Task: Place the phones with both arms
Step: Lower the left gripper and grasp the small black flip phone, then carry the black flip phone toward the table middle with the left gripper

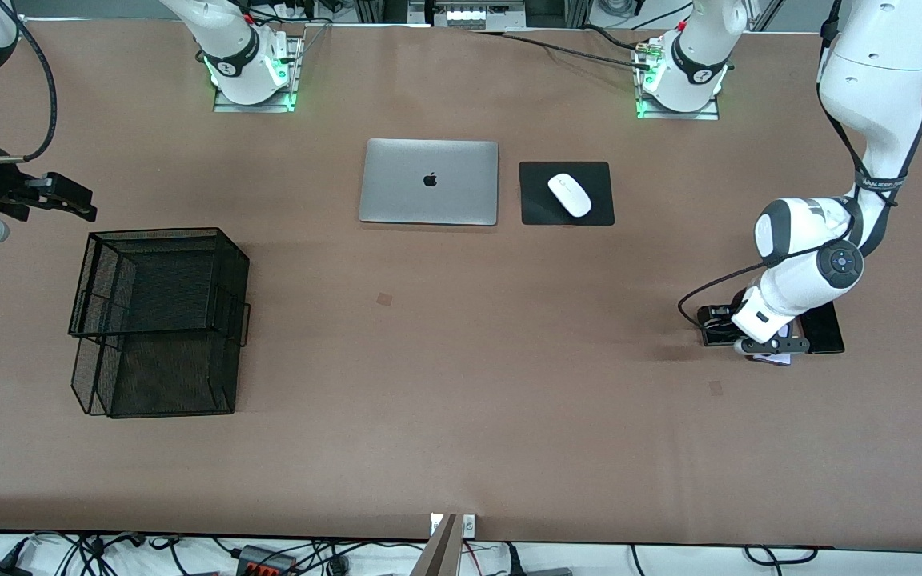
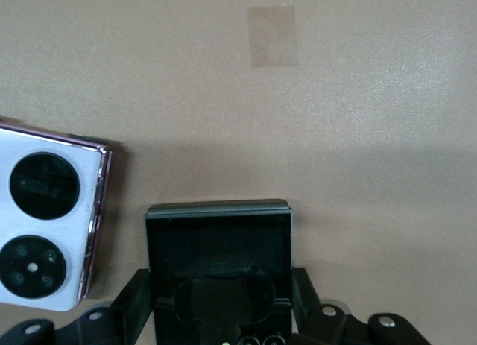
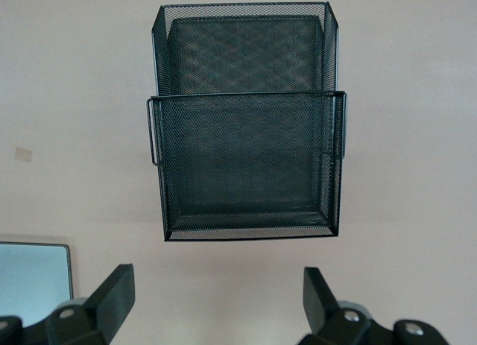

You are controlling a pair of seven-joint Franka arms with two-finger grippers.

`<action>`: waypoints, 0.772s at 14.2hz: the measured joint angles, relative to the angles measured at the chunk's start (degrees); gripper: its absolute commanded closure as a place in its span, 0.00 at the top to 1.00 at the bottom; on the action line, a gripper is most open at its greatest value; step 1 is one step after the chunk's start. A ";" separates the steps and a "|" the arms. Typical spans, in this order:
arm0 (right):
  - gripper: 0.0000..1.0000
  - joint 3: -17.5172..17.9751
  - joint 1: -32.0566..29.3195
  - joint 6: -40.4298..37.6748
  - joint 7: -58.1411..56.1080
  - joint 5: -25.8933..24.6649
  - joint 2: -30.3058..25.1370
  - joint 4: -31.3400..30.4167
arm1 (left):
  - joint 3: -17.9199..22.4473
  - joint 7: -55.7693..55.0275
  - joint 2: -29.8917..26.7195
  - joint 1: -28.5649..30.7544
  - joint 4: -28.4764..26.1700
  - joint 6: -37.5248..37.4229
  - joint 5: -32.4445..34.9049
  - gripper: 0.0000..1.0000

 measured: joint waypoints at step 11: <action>1.00 0.00 0.00 0.00 0.01 0.00 0.03 0.00 | -1.81 -0.49 -0.01 0.01 3.04 -6.63 -0.08 0.22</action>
